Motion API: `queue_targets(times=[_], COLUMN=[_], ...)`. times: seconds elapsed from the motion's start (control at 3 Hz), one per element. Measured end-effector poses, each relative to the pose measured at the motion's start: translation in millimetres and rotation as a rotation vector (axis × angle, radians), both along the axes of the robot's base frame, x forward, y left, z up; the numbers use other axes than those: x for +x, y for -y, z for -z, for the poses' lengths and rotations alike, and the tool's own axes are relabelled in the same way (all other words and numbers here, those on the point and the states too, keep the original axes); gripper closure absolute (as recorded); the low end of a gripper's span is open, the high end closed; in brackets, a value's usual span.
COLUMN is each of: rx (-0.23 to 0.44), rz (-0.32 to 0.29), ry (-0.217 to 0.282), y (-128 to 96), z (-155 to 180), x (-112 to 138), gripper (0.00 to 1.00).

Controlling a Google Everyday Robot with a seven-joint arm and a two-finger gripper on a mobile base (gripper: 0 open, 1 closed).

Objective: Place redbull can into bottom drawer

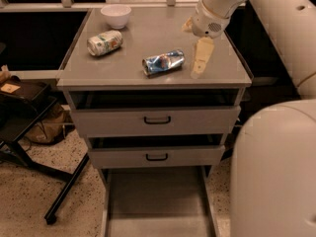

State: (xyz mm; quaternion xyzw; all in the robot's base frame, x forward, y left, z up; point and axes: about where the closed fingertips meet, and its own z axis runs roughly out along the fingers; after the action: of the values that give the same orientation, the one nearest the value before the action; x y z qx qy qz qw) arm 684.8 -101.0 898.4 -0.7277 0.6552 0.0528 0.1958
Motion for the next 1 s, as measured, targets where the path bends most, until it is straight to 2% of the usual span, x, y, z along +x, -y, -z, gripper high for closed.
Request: queue_targets(times=[0.33, 1.0], rx=[0.008, 0.038], rz=[-0.048, -0.096], ry=[-0.004, -0.008], y=[-18.4, -47.3], z=[14.4, 43.4], x=[29.4, 64.7], gripper=[0.00, 0.00])
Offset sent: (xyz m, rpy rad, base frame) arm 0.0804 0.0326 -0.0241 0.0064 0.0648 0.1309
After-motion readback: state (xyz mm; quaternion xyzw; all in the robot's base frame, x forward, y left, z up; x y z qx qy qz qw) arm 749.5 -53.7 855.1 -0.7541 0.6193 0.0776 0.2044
